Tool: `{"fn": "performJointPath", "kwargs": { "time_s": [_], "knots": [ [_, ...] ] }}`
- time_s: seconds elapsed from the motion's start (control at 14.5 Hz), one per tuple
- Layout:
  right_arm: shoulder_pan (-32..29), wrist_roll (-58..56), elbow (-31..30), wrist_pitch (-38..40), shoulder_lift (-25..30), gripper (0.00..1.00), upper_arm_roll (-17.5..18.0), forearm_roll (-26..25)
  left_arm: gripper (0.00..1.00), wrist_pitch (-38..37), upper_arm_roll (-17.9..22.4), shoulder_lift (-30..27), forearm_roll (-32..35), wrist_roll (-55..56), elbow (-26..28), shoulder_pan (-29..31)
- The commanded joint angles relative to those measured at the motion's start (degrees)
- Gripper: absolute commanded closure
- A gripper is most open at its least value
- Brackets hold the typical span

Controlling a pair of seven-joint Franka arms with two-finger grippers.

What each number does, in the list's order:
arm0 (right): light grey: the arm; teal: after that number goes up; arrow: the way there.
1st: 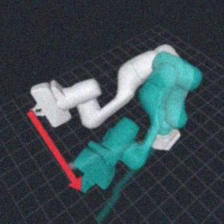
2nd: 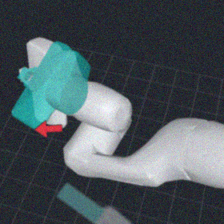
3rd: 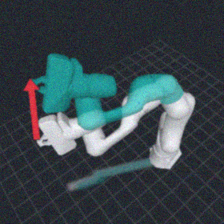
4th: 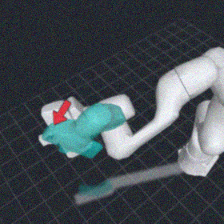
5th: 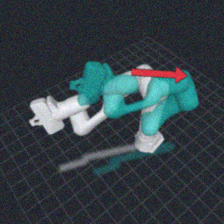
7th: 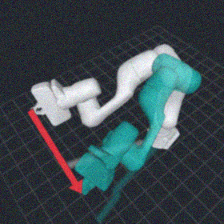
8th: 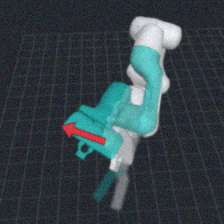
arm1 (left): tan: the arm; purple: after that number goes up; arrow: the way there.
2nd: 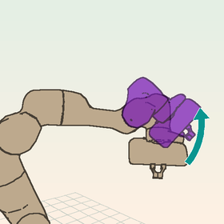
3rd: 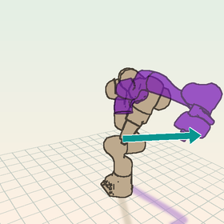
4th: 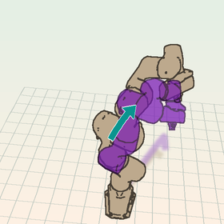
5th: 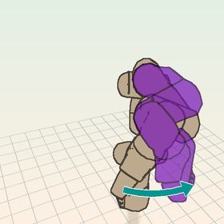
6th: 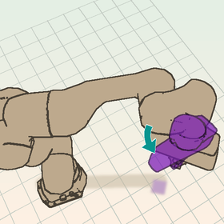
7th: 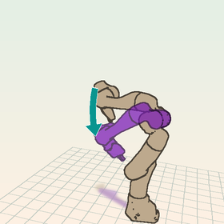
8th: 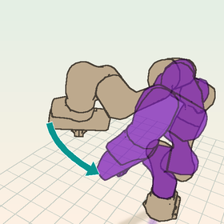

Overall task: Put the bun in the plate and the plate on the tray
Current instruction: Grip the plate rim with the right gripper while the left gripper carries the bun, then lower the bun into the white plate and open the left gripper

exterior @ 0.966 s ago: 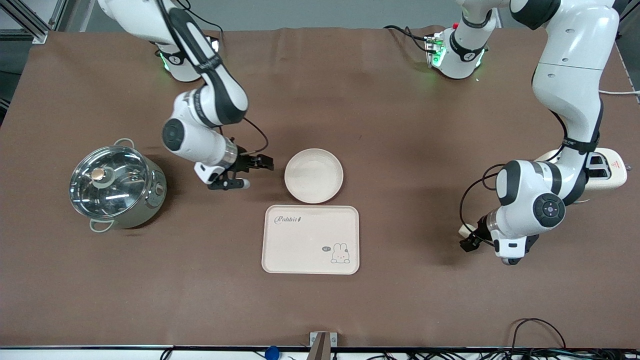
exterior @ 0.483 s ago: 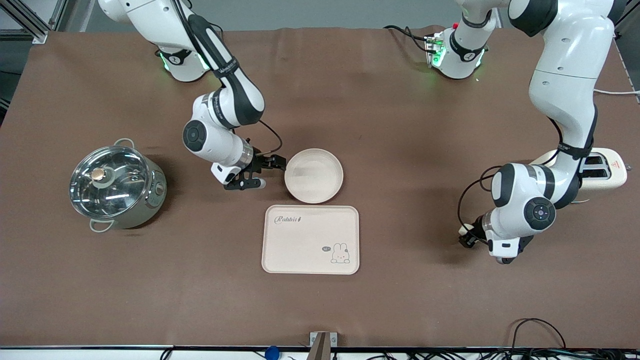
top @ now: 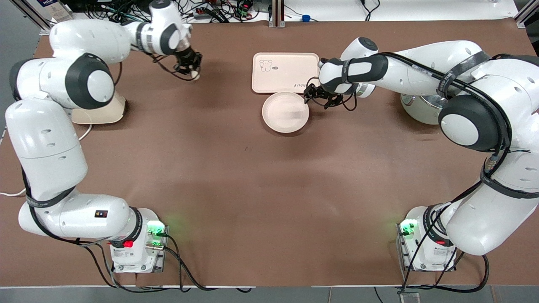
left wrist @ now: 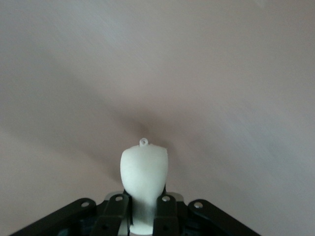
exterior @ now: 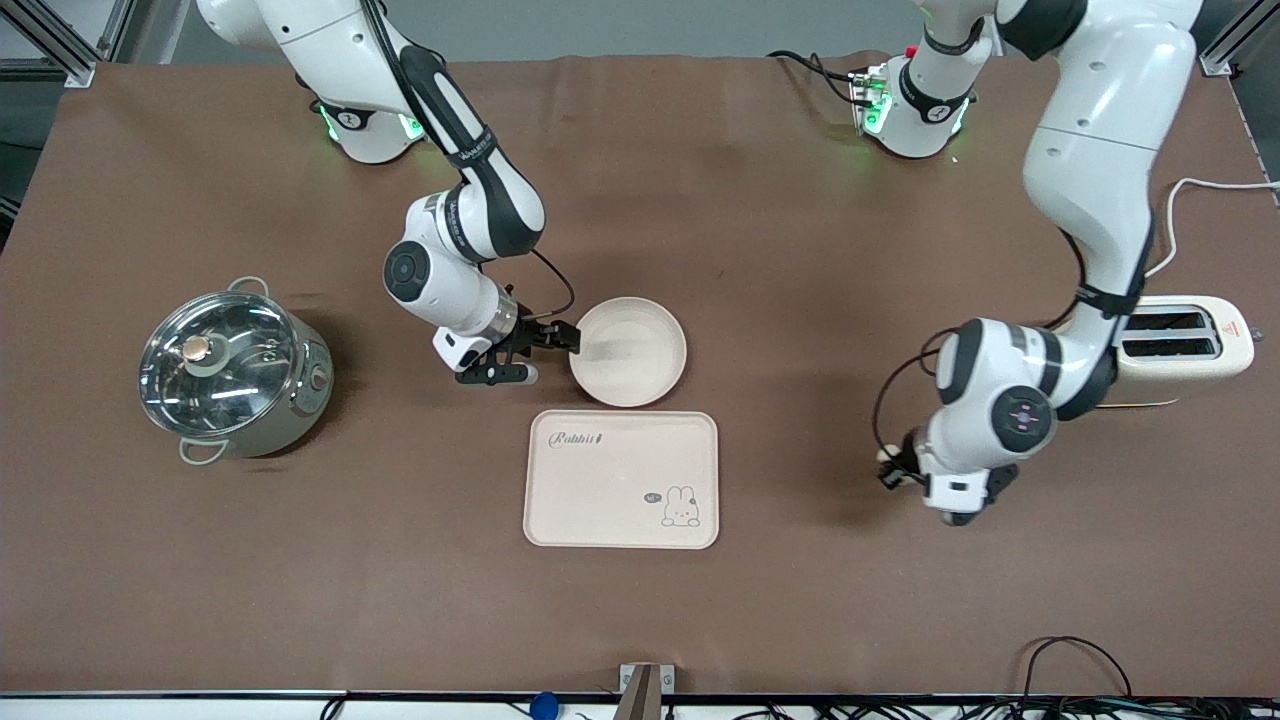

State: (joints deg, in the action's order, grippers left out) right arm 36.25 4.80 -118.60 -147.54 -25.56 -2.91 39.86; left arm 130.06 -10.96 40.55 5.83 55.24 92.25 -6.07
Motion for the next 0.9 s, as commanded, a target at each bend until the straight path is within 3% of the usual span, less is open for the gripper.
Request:
{"fn": "performJointPath", "kwargs": {
  "time_s": [0.0,0.41,0.83],
  "knots": [
    [0.75,1.43,1.52,-0.02,0.0,0.0,0.1,1.45,0.82,-4.11,-1.16,-3.8,1.38,5.91,0.74,-5.78],
    [0.84,1.61,5.3,-0.02,-3.7,0.0,0.1,1.62,0.81,-6.93,-3.81,-5.57,1.38,23.92,0.03,-16.86],
    [1.37,1.61,5.57,-0.2,-4.67,0.0,0.1,1.71,0.76,-1.76,-6.71,-2.85,-0.38,35.97,0.03,-22.23]
  ]
}}
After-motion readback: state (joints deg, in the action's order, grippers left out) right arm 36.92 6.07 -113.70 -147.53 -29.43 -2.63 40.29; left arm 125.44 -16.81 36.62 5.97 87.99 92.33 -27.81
